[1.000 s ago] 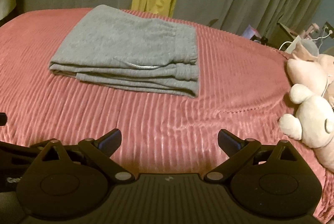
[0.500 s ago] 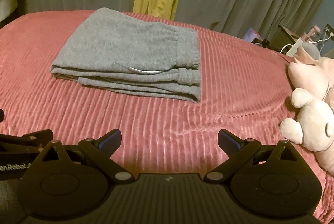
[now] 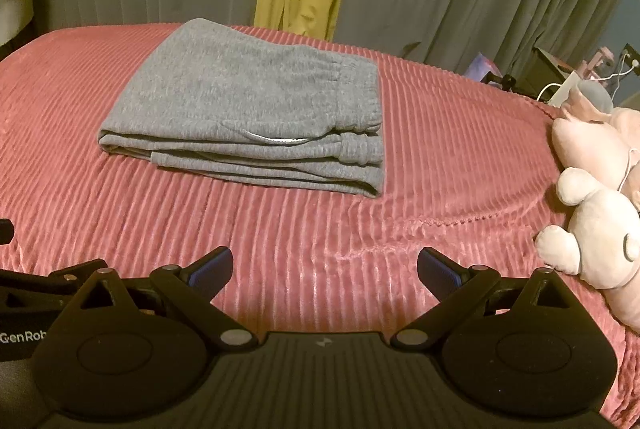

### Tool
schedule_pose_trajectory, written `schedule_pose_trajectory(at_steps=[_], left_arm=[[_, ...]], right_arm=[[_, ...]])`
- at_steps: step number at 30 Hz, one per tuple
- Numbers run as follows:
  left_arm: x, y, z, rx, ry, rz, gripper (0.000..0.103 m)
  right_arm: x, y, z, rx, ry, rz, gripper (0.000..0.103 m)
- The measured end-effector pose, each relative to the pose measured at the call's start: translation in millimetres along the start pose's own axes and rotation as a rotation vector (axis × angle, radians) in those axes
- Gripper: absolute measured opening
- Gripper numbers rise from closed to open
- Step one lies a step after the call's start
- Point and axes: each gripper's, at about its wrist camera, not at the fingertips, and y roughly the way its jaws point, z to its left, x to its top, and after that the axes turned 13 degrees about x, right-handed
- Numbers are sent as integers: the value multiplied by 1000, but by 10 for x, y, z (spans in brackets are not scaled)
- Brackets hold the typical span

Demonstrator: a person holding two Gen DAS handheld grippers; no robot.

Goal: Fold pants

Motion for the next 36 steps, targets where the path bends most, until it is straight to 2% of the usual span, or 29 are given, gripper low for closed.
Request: schedule_pose_trajectory(at_steps=[36], left_arm=[[-14,5,-10,-6,6,9,101]], right_arm=[[4,-2,-6,0,4,3,99]])
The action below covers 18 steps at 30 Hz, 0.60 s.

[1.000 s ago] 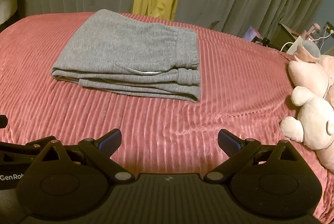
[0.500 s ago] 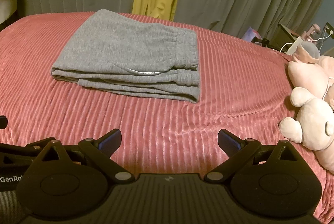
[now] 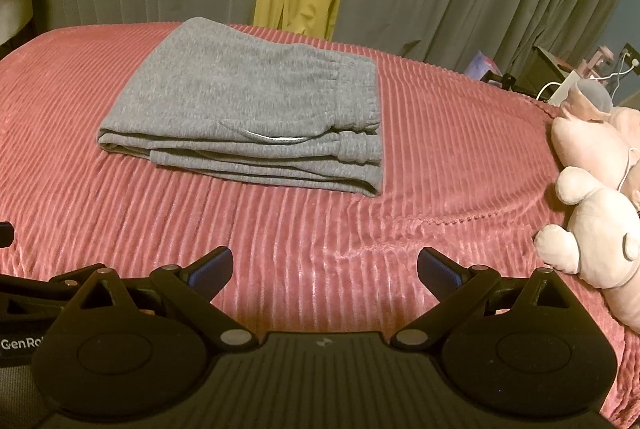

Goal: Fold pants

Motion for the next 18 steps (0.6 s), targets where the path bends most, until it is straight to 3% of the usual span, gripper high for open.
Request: schedule_pose_trajectory(at_steps=[18], left_arm=[[-20,16,-39,-7,17,10,101]], right_arm=[[-14,1,6,27,6,3,99]])
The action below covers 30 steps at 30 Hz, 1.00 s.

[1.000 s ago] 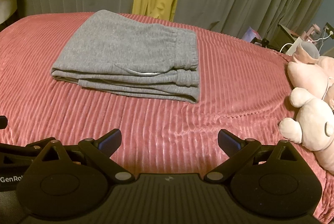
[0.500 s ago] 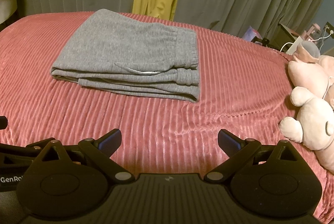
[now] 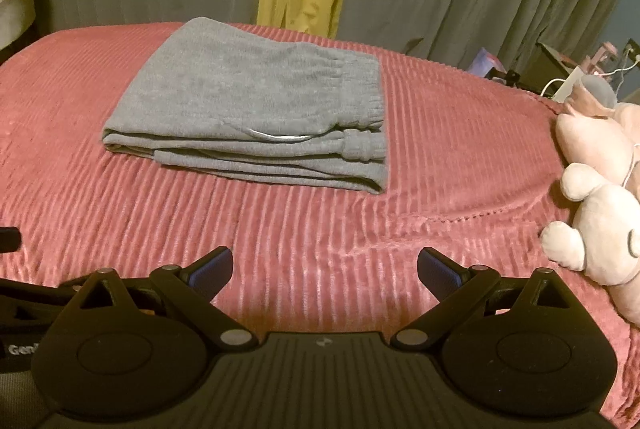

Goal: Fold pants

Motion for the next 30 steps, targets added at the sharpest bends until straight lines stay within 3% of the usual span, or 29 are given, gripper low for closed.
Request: schedule_pose_trajectory(at_steps=[4,30], left_arm=[[-8,2,-3,7,4,-2,101],[-9,2,41,5,-12,4,101]], right_arm=[[10,-23,12,-37,-19,-20,99],[-15,-2,-31,-16,0,-3,99]])
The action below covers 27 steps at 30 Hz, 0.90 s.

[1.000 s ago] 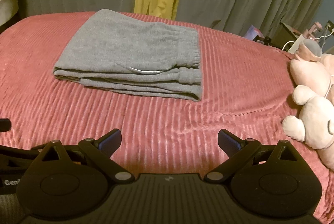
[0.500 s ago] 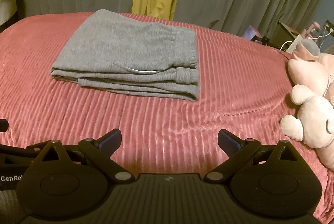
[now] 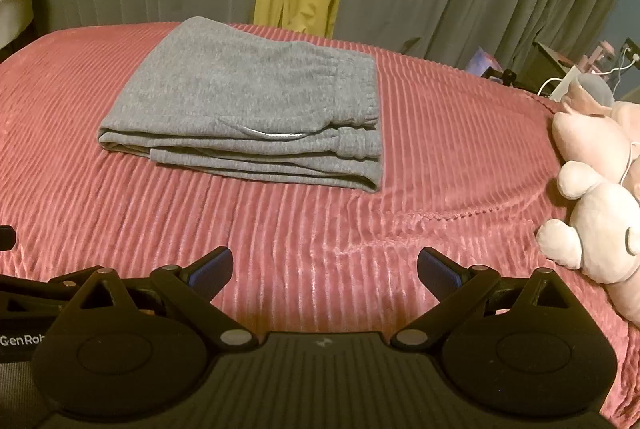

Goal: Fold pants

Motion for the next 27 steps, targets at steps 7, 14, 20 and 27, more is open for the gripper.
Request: schedule_pose_trajectory(at_steps=[7,14,20,27], left_arm=[[-4,-2,-2,1,0,0,101],[-8,-6,7,1,-1,0,101],[-13,-7,16,1,0,-1,101],[-16,-10,21,1,0,-4,101]], right_arm=[[2,0,7,0,-1,2,99],[-1,-4,9,1,1,4,99],[-8,-4,3,2,3,6,99],[-8,-2,-5,4,2,6,99]])
